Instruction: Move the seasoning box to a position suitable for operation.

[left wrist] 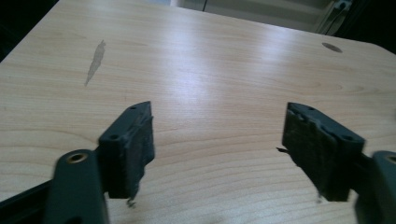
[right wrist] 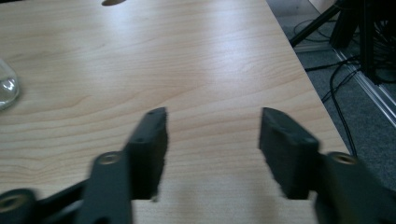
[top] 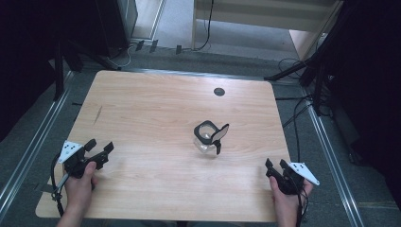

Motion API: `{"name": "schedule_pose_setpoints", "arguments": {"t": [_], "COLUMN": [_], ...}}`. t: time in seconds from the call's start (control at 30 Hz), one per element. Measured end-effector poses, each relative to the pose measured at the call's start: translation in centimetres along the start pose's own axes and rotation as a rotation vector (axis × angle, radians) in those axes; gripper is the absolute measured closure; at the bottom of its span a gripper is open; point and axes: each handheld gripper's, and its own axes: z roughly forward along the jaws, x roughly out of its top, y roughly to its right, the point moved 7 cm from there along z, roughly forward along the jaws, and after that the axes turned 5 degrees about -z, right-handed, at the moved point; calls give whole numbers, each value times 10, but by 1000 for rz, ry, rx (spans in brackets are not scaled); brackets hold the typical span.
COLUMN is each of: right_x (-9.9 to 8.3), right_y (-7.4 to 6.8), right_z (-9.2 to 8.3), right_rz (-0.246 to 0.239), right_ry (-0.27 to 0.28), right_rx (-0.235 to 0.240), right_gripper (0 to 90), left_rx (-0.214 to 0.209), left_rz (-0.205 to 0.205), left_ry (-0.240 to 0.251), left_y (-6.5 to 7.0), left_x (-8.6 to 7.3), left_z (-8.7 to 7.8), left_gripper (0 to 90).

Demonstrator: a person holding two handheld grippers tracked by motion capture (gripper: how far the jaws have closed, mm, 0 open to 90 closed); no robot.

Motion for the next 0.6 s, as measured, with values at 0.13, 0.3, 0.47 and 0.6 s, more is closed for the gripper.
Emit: {"name": "schedule_pose_setpoints", "arguments": {"t": [0.13, 0.3, 0.47, 0.6], "right_x": [1, 5, 16, 22], "right_y": [-1, -4, -28, -58], "right_z": [-1, -6, -15, -18], "right_rz": [10, 44, 36, 22], "right_ry": [12, 39, 95, 111], "right_rx": [23, 32, 109, 177], "right_gripper": [655, 866, 900, 900], "left_rx": [66, 23, -29, -117], "left_rz": [41, 25, 0, -3], "left_ry": [31, 47, -28, -64], "left_y": [1, 6, 21, 53], "left_x": [1, 3, -2, 0], "left_z": [-1, -8, -4, 7], "left_gripper": [461, 770, 900, 900]}}
